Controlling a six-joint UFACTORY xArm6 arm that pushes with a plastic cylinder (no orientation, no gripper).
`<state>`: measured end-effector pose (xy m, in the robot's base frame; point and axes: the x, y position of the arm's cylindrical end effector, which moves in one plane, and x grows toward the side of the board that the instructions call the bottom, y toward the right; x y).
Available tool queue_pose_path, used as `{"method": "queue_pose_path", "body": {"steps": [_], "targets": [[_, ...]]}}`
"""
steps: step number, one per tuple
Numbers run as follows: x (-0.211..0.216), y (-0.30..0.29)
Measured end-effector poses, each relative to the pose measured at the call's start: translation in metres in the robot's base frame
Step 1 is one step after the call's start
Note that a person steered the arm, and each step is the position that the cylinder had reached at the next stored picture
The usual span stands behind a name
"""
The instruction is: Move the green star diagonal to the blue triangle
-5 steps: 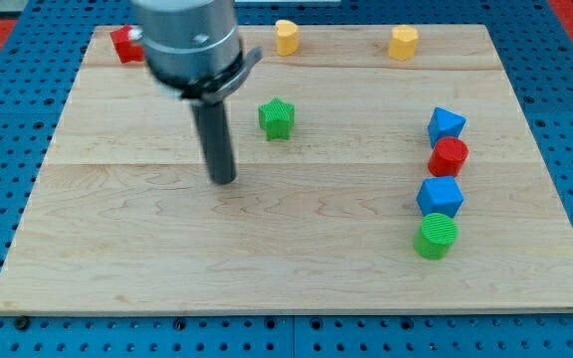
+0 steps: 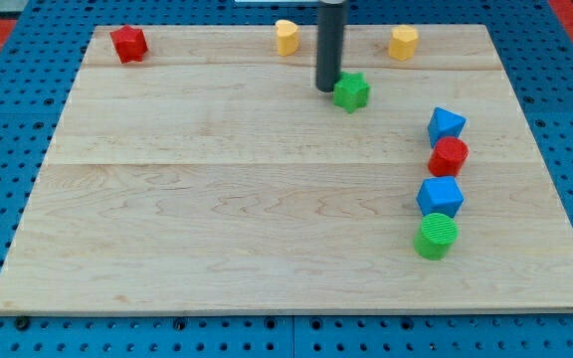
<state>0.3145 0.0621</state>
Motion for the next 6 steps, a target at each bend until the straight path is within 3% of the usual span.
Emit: {"method": "queue_pose_path", "body": {"steps": [3,6], "targets": [[0.014,0.036],[0.053,0.02]]}}
